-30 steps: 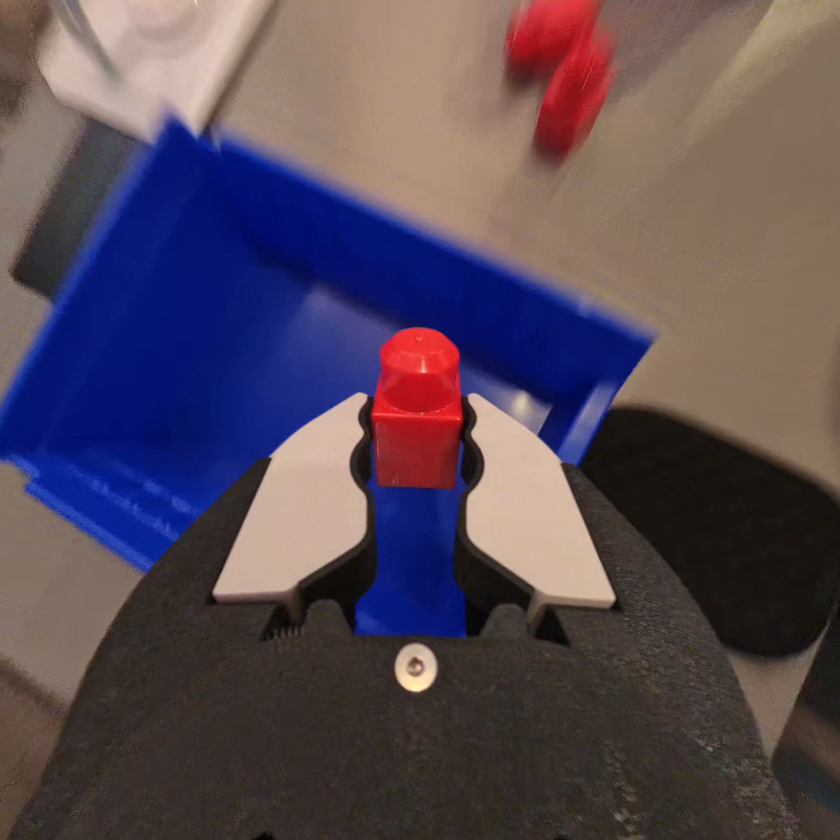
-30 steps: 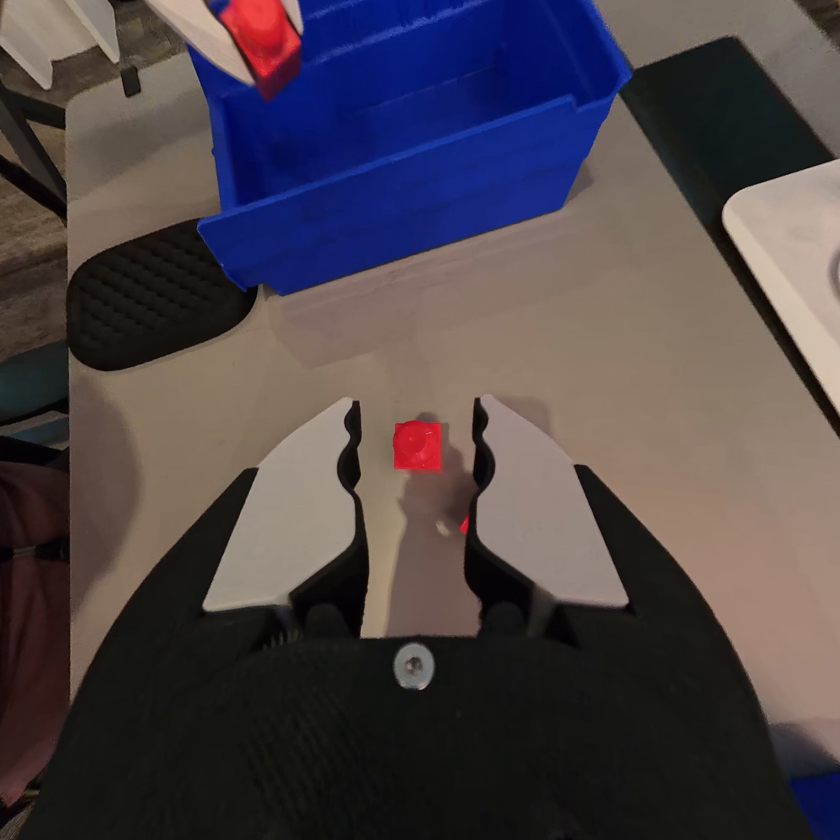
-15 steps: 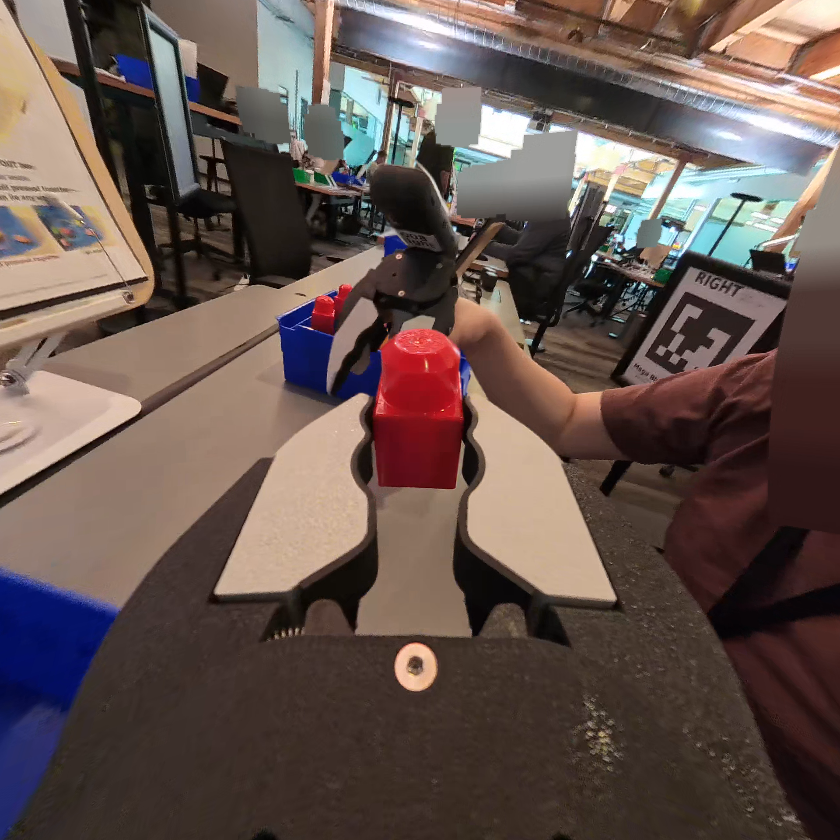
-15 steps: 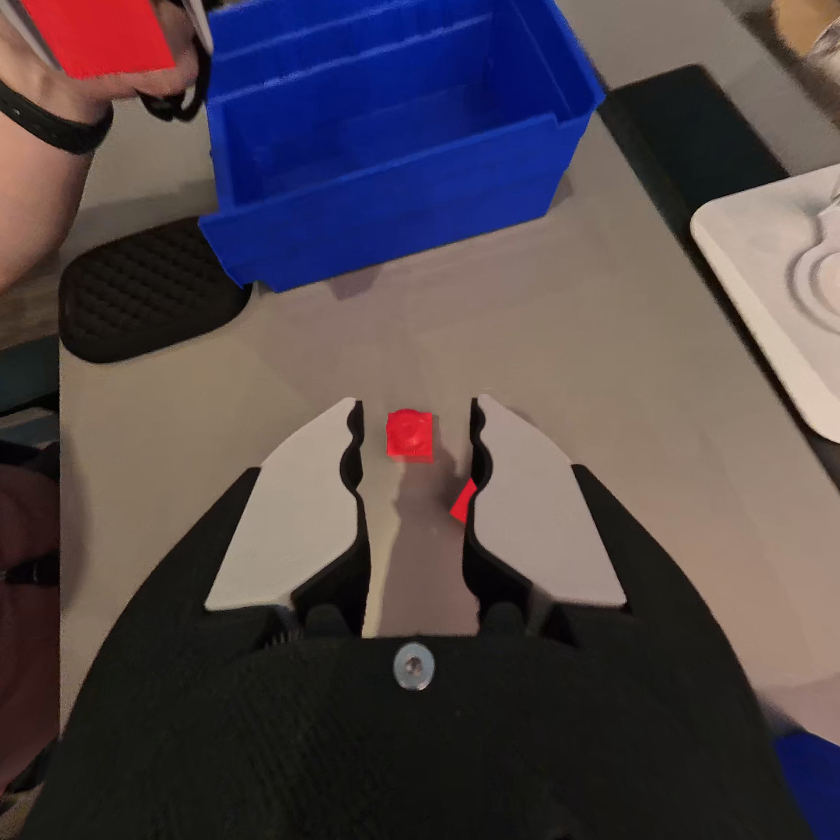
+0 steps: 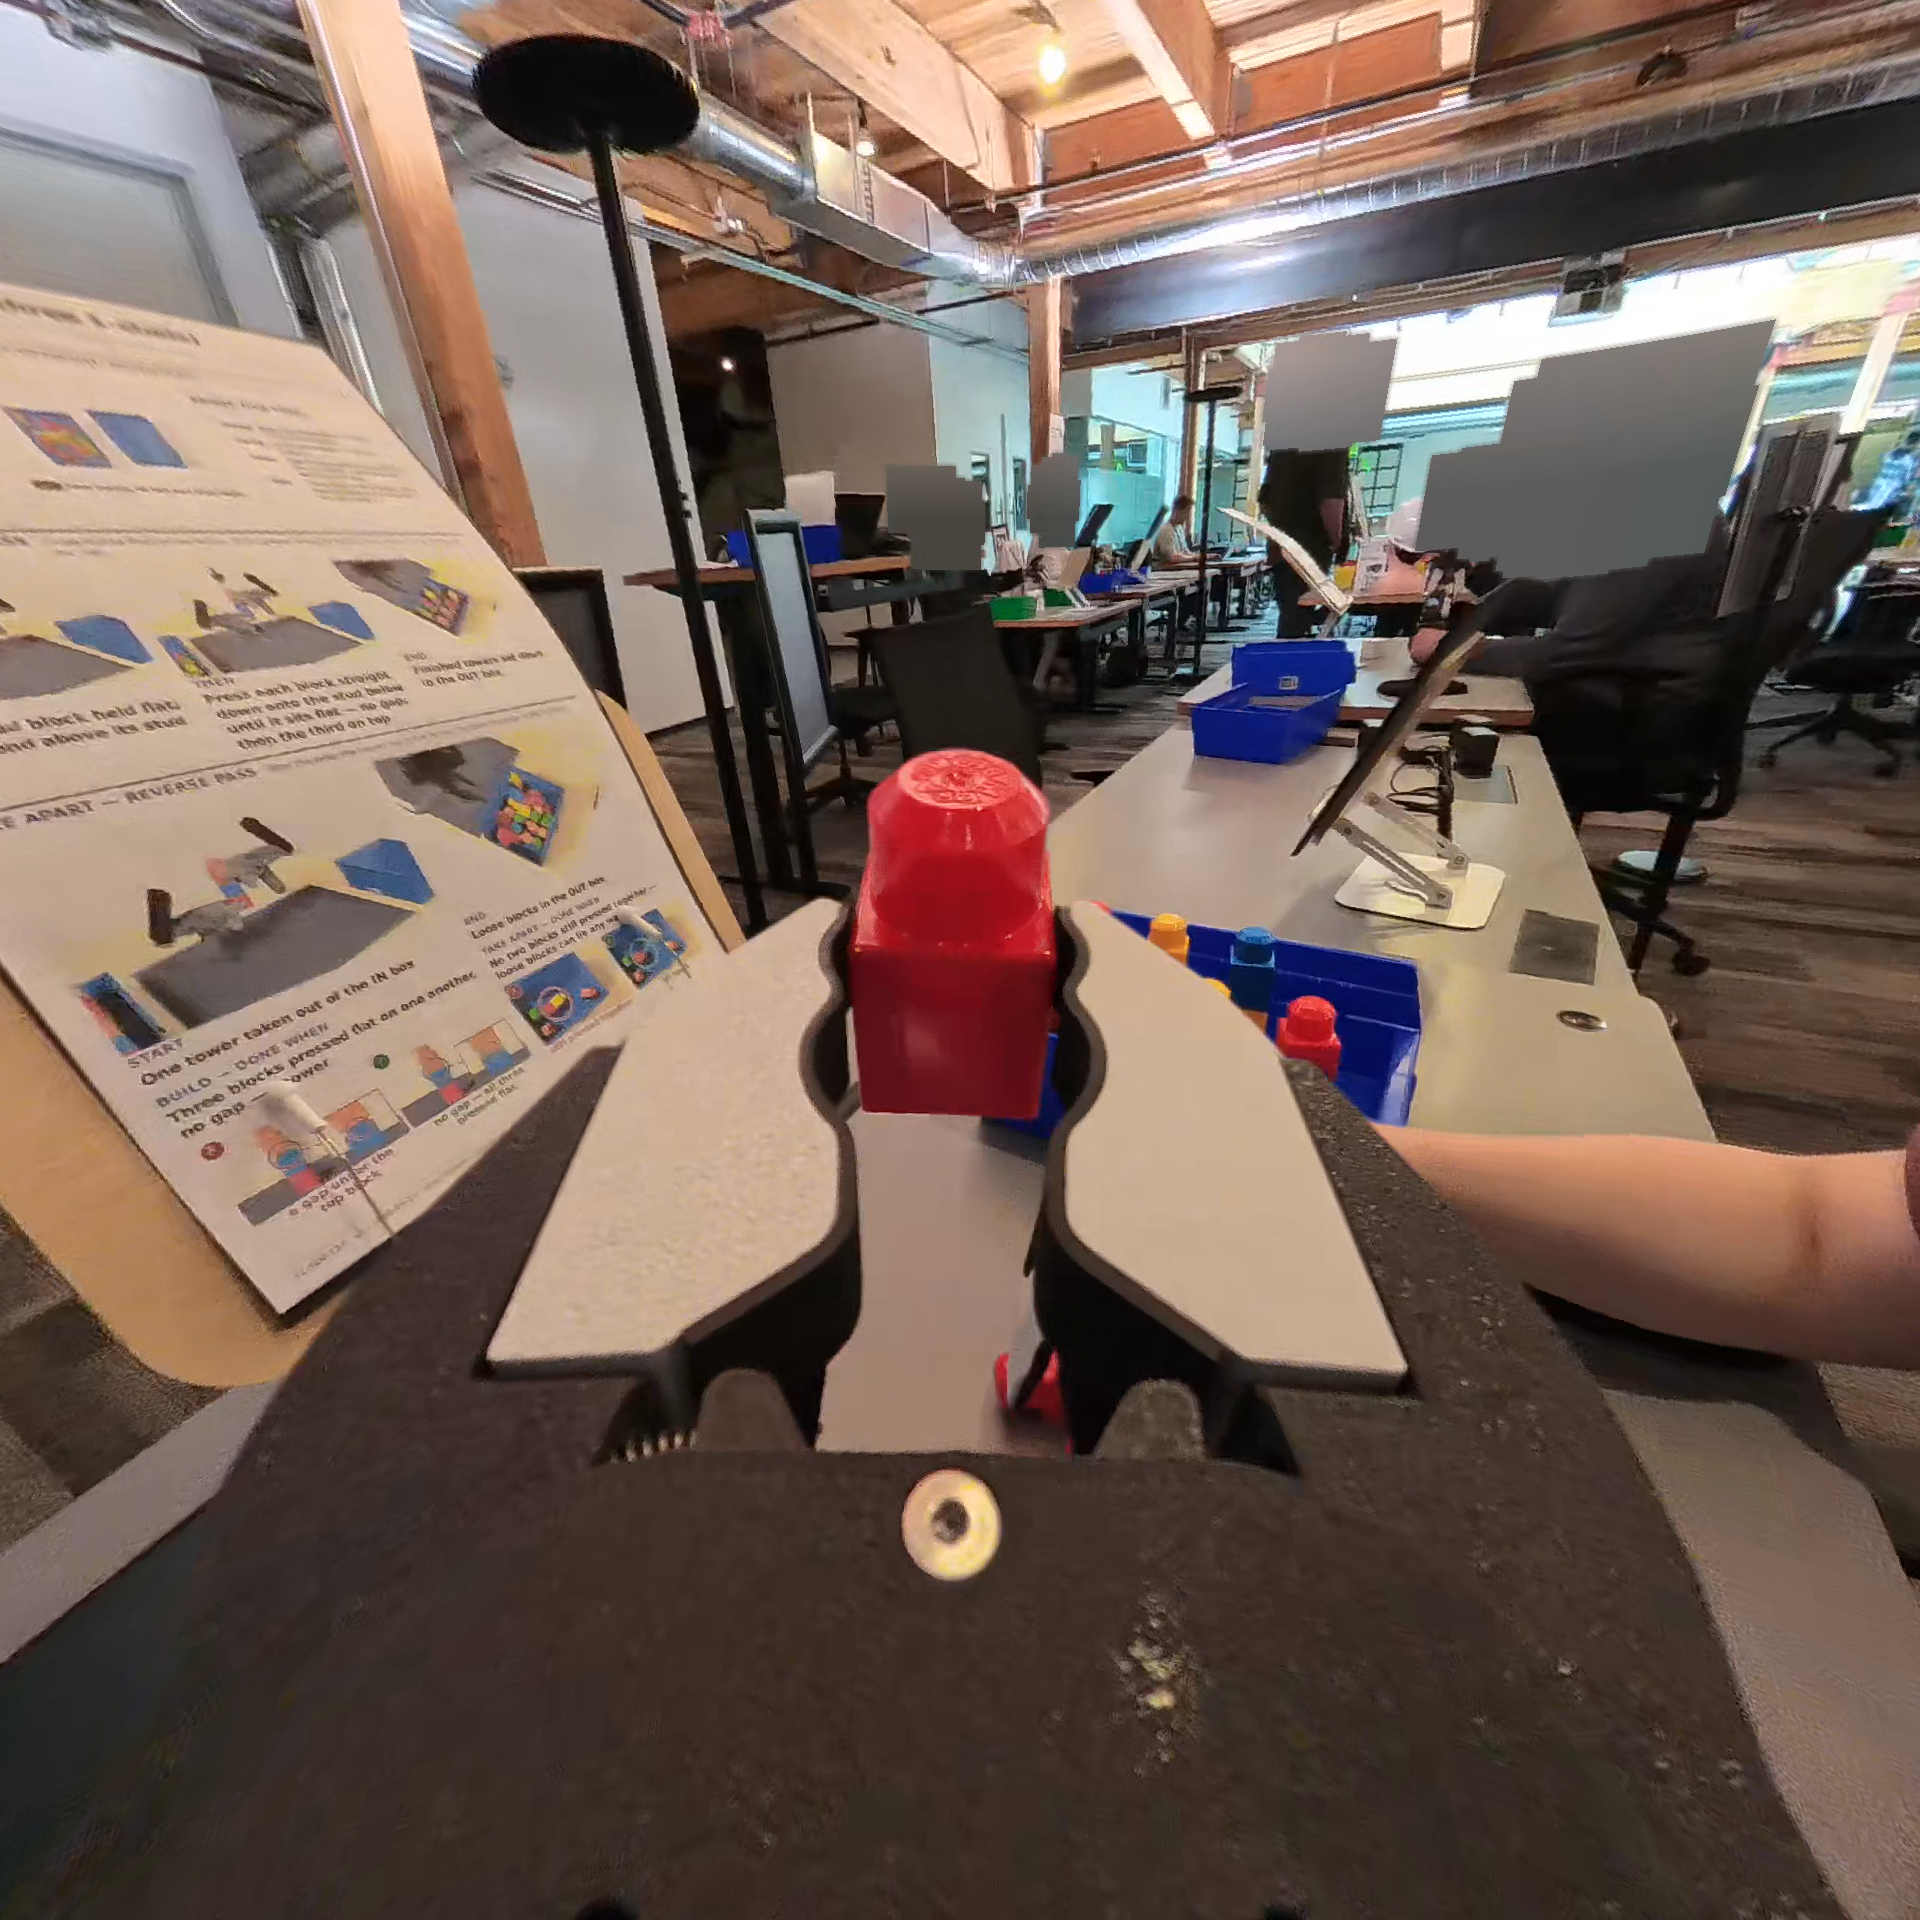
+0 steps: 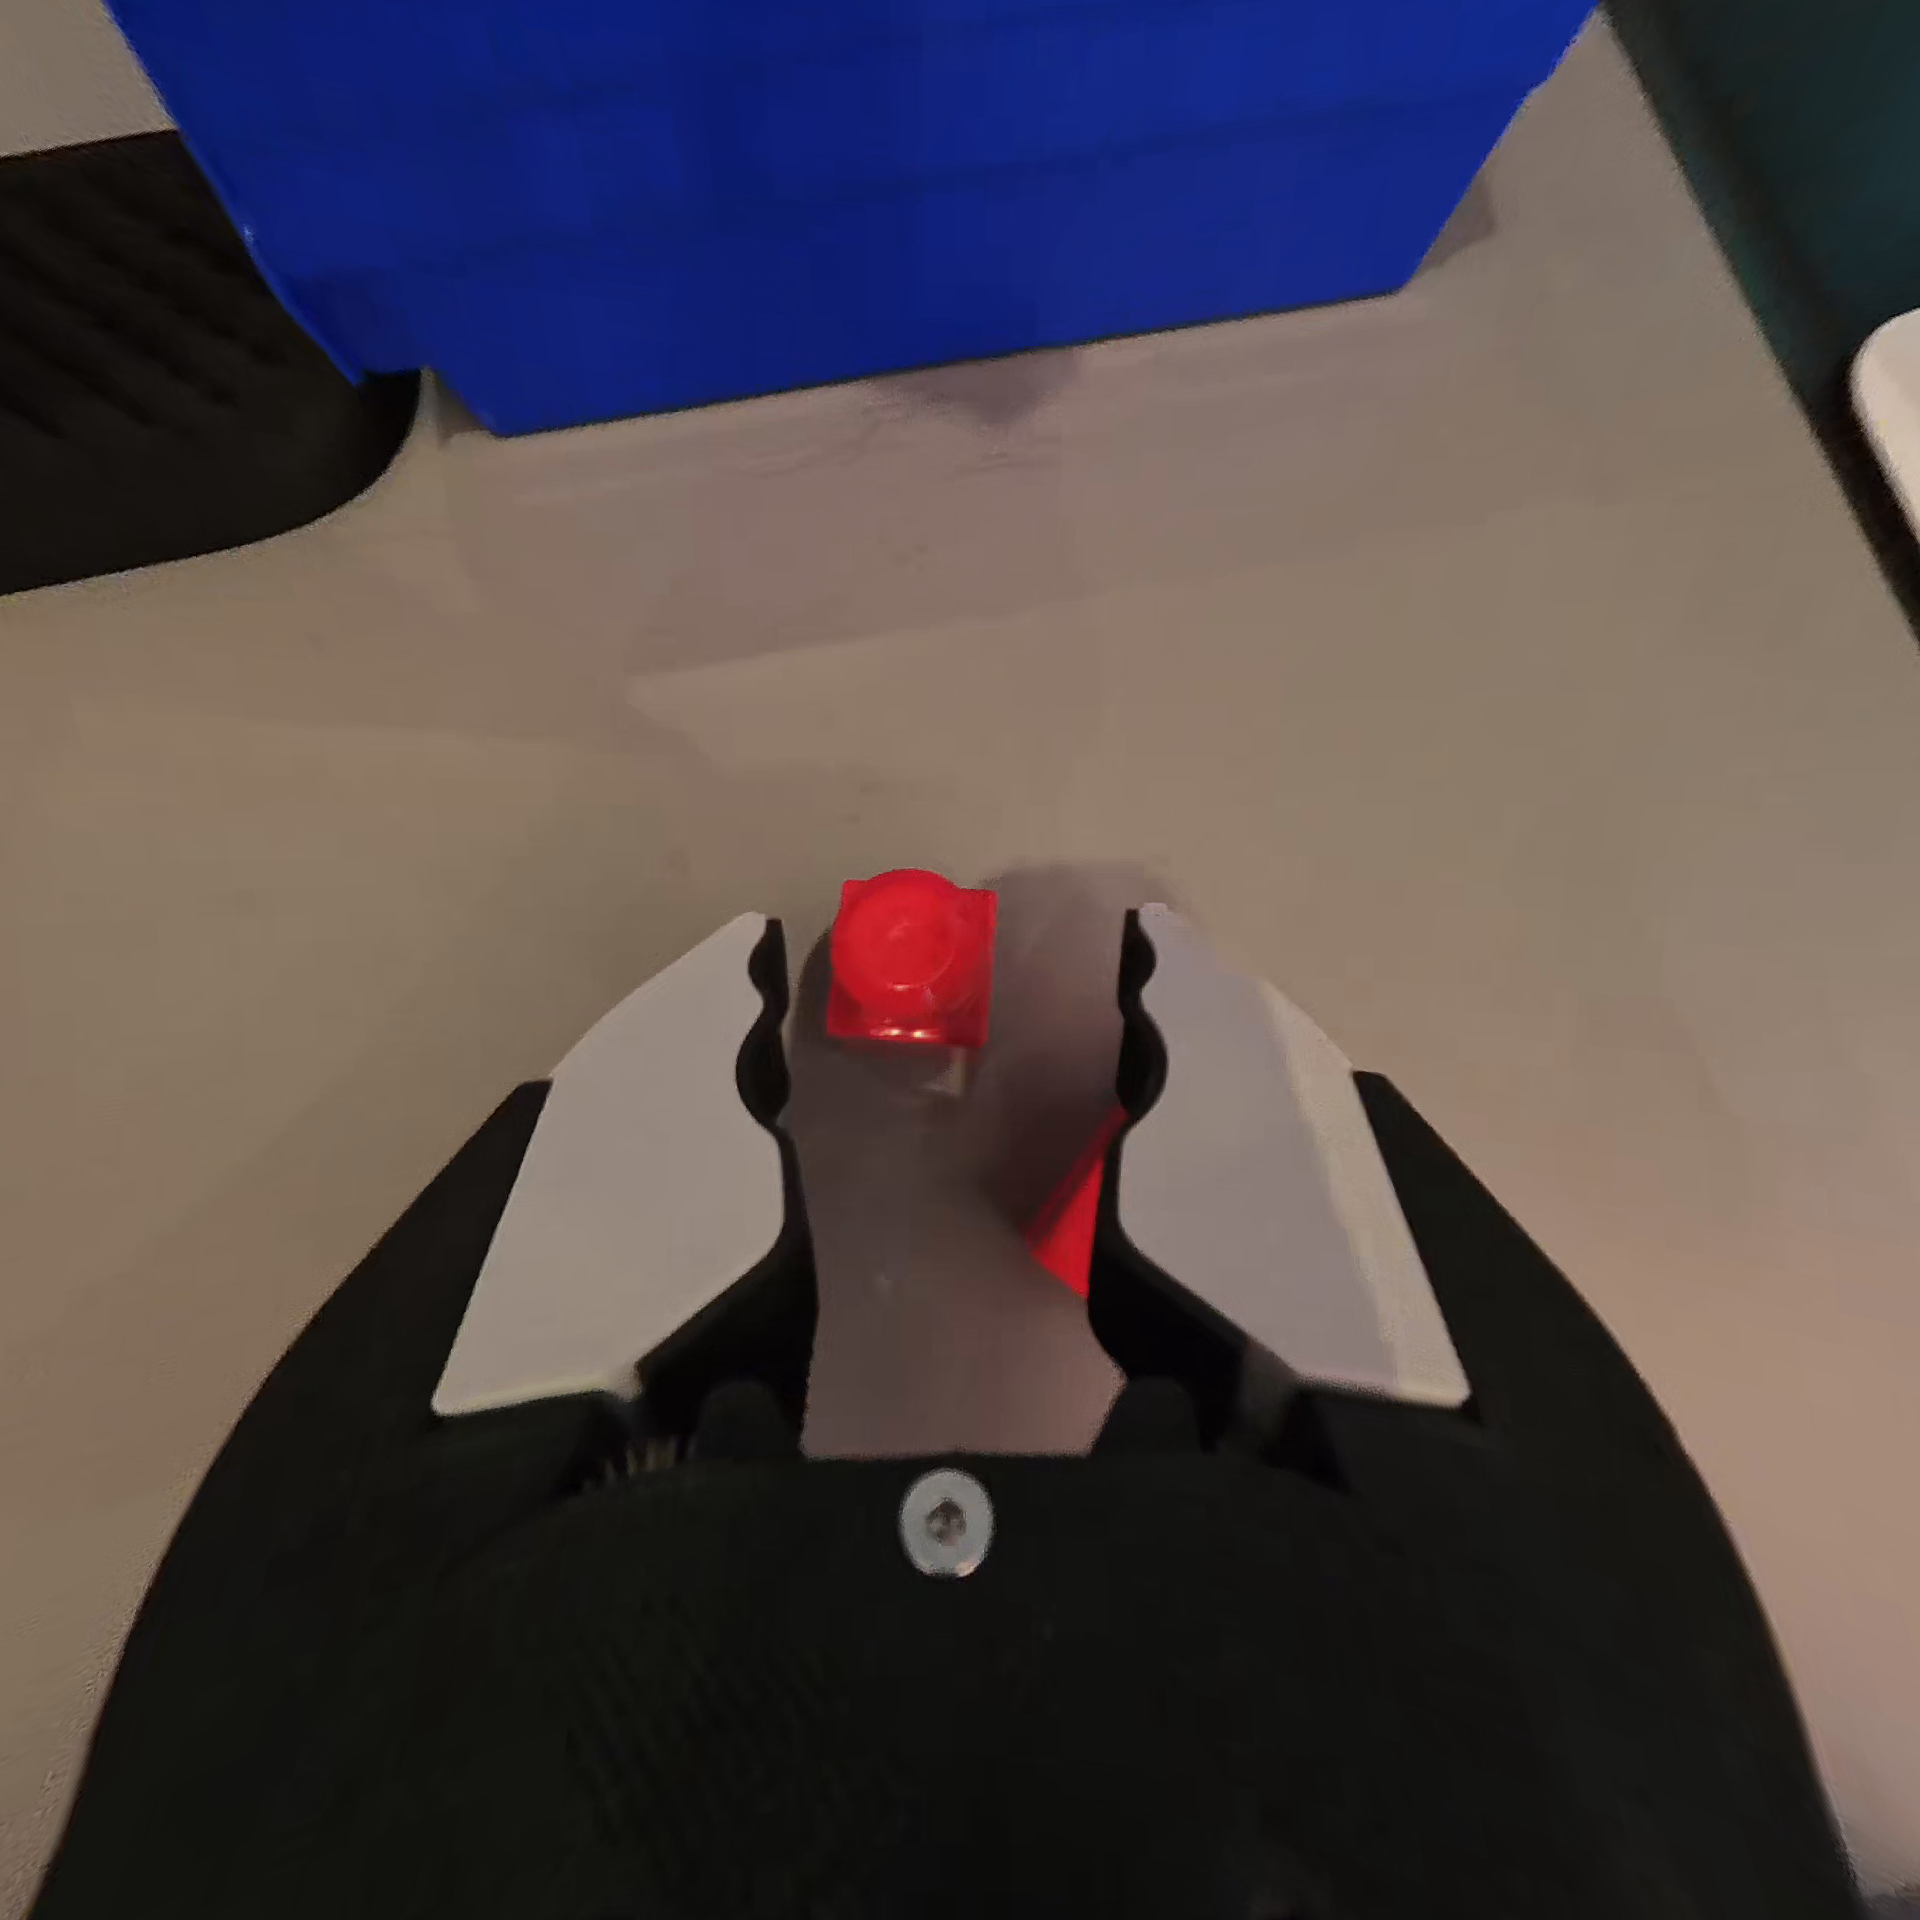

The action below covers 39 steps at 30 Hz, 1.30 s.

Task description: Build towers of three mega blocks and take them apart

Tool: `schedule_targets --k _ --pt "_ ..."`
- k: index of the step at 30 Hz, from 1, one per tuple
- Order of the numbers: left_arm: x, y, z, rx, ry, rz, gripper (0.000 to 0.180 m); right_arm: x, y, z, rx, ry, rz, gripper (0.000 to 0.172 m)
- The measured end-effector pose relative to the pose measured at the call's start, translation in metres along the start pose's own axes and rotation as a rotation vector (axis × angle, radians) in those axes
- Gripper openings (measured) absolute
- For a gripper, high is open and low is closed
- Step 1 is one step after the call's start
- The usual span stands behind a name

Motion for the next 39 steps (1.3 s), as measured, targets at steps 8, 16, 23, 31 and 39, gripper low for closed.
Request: schedule_targets --k 8,16,23,31,39 --pt "0.011 -0.002 -0.001 0.046 0.013 -0.005 0.036 0.016 0.009 0.010 0.025 -0.092 0.062 0.059" --pt "0.013 -0.006 0.008 0.068 0.062 0.009 0.036 0.018 0.012 0.009 0.026 -0.042 -0.005 0.052" --pt "0.017 -0.006 0.014 0.052 0.097 0.005 0.036 0.018 0.015 0.009 0.040 0.042 -0.044 0.046" --pt "0.020 -0.008 0.019 0.025 0.154 0.029 0.036 0.016 0.018 0.016 0.111 0.130 -0.029 0.037" --pt "0.029 -0.001 0.020 0.093 0.160 -0.052 0.036 -0.006 -0.003 -0.037 -0.038 -0.162 0.173 0.036"
Point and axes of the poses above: each gripper's, where its closed fingertips meet, z out along the fingers, x out of its underside, y = z × x across the jaws, the point moved 9 cm from there along -z, back along the fingers, and after that the axes turned 8 degrees about x, right-handed, at the moved point
